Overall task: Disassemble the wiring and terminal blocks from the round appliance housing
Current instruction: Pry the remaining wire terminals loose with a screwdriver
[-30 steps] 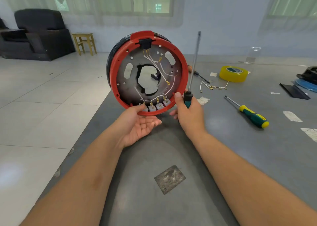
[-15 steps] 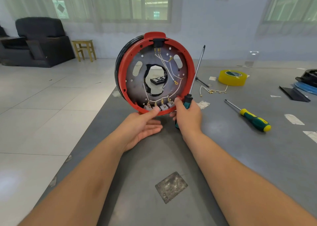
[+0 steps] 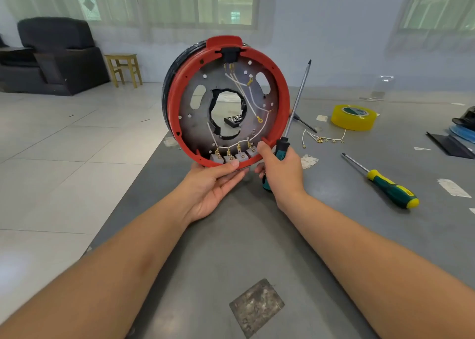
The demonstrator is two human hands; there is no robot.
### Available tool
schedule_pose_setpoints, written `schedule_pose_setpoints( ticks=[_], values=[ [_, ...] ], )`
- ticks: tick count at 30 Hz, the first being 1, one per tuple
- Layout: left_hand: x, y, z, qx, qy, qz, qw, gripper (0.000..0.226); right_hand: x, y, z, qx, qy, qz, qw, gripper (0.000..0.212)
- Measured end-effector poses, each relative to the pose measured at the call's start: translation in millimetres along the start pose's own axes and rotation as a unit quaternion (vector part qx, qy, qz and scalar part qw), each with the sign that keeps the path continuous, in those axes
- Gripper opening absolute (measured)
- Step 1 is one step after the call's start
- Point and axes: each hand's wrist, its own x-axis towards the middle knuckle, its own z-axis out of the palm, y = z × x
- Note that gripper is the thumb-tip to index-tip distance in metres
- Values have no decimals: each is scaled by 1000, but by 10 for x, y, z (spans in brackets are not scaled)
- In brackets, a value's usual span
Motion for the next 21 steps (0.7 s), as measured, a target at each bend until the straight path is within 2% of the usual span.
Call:
schedule_pose_setpoints(
  ticks=[8,13,17,21],
  values=[
    [7,-21,-56,22,-33,29,999,74,86,44,-49,45,-53,43,997,21],
    [34,-56,-40,55,-8,53,997,51,69,34,-58,11,-85,50,995,28],
    [87,-69,-26,34,47,83,995,71,23,-1,-142,12,-118,58,991,44],
    [159,-33,9,47,74,90,992,77,4,-13,-270,27,-149,58,987,45]
  ],
)
